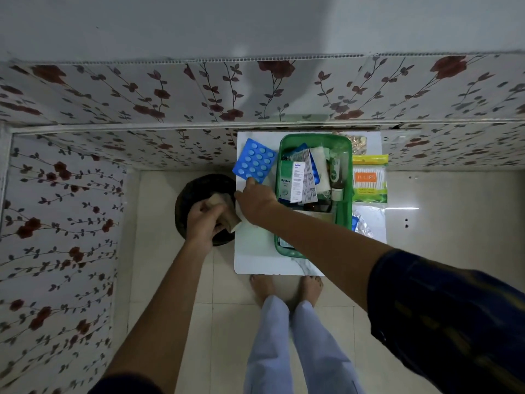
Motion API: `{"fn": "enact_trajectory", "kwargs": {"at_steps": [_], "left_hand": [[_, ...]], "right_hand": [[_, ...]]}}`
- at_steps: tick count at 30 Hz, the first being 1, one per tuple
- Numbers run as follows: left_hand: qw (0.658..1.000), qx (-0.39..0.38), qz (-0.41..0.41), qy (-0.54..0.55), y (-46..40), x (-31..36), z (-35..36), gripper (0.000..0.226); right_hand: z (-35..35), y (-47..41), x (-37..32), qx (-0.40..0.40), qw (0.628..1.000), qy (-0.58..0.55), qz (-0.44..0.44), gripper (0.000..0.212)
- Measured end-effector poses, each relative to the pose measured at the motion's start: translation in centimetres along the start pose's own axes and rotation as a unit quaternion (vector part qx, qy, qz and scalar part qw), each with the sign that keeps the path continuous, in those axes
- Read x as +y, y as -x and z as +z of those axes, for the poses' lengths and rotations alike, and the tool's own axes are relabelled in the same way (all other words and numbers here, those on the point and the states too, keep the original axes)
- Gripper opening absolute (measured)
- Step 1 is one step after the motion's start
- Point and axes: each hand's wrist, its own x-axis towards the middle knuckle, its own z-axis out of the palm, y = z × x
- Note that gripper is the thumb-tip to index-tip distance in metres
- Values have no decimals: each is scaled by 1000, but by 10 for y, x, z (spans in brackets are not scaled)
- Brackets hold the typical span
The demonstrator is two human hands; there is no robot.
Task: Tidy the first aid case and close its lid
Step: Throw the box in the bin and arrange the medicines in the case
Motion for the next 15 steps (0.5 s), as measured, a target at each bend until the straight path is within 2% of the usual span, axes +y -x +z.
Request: {"fn": "enact_trajectory", "kwargs": {"at_steps": [5, 9, 11, 13, 15], "left_hand": [[1000, -24, 14, 11, 8, 11, -18, 14], [996, -69, 51, 33, 34, 36, -16, 22], [991, -102, 77, 25, 53, 45, -4, 27], [987, -129, 100, 6, 68, 49, 17, 33], [980, -139, 127, -59, 81, 46, 44, 34]], "right_hand": [[-6, 5, -2, 19, 992, -127, 9, 52], [-31, 44, 21, 116, 948, -296, -6, 52], [-37, 79, 47, 151, 916, -370, 30, 52], [-30, 115, 76, 187, 893, -397, 97, 50], [-14, 139, 95, 211, 867, -418, 174, 50]]}}
